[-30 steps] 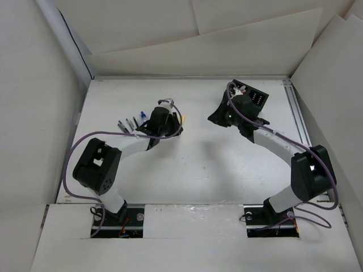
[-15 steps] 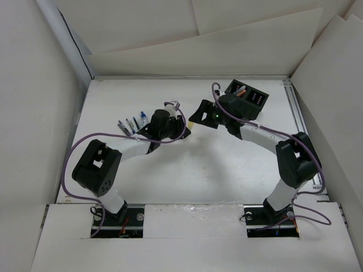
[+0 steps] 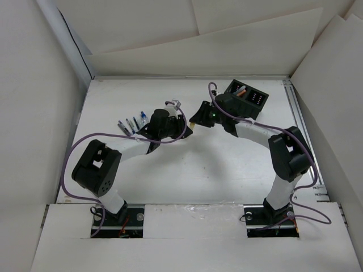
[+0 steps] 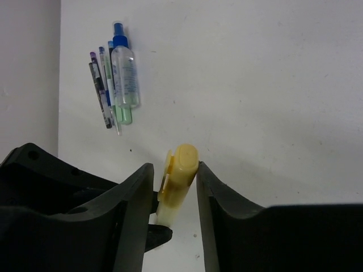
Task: Sort the stationery into containers
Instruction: Place the pen in the storage box.
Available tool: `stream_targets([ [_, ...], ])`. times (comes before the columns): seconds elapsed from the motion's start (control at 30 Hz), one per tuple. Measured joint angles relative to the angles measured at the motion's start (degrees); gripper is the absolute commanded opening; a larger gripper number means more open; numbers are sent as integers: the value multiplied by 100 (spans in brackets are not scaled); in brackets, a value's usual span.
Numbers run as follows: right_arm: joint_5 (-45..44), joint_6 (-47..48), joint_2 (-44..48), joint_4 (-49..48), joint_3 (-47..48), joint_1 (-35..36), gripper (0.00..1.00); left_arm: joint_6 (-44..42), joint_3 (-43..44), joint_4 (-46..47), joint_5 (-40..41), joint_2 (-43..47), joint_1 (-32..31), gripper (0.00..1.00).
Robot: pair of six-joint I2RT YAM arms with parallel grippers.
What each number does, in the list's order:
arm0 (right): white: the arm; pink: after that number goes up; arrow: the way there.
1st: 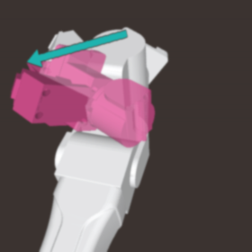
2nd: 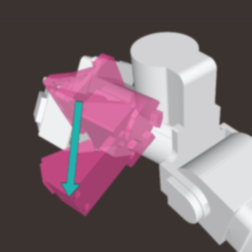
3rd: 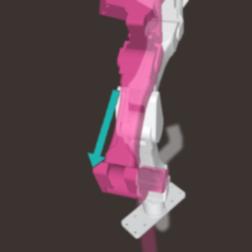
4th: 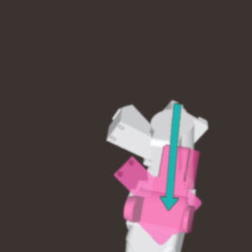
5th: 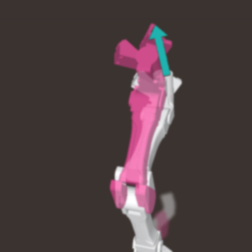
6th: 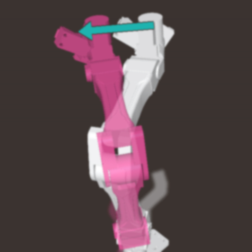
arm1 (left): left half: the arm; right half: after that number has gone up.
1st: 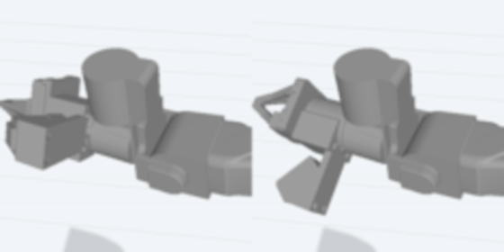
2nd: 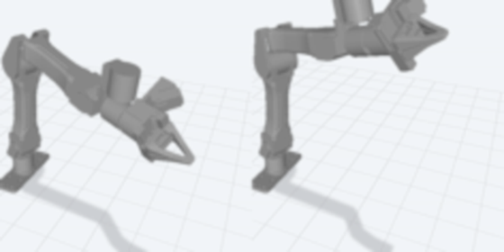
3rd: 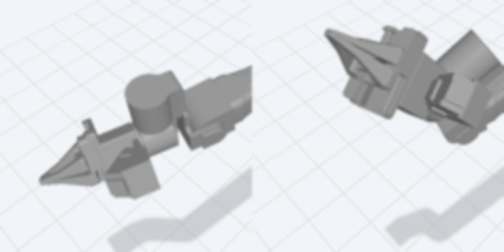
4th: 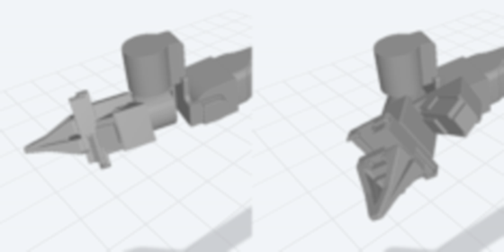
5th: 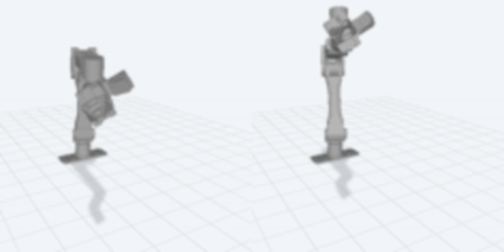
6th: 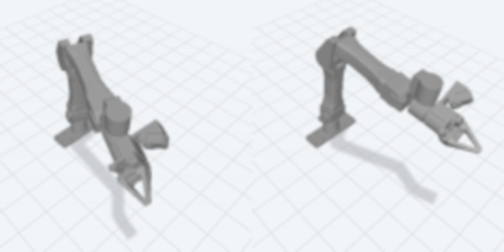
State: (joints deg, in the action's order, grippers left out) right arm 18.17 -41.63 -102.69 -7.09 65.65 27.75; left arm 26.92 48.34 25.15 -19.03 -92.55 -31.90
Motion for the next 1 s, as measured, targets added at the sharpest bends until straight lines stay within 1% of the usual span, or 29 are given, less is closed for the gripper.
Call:
stream_targets([
  [0.03,15,-4,-4,-13,0,-2,34,0,-2,0,-7,4,4,1],
  [0.1,79,-74,-15,-66,0,-42,25,0,-11,15,-9,17,11,7],
  [0.13,136,-107,-15,-107,0,-63,21,2,-13,24,-11,17,11,11],
  [0.17,177,-140,-15,-149,0,-72,15,4,-13,37,-9,17,11,15],
  [0.2,208,-168,-15,-157,0,-79,12,4,-13,48,-4,20,11,26],
  [0.27,271,-190,-15,-195,0,-107,7,7,-13,63,-7,24,11,35],
  [0.3,284,-192,-15,-214,0,-118,7,15,-13,68,-11,31,13,40],
  [0.33,286,-190,-15,-236,0,-146,6,17,-13,72,-11,48,11,48],
  [0.37,284,-190,-15,-245,0,-166,6,15,-24,90,-9,70,11,50],
  [0.5,249,-195,-15,-251,-2,-302,3,37,-103,120,4,240,11,51],
  [0.6,170,-201,2,-258,-2,-450,3,35,-164,146,52,435,11,51],
  [0.77,-52,-205,249,-223,7,-881,1,35,-372,208,282,885,11,51],
  [0.87,-372,-168,455,-140,223,-1294,1,15,-409,195,551,1078,11,51],
  [1.0,-1296,-48,651,-76,730,-1823,1,28,-409,63,1069,1169,11,50],
])
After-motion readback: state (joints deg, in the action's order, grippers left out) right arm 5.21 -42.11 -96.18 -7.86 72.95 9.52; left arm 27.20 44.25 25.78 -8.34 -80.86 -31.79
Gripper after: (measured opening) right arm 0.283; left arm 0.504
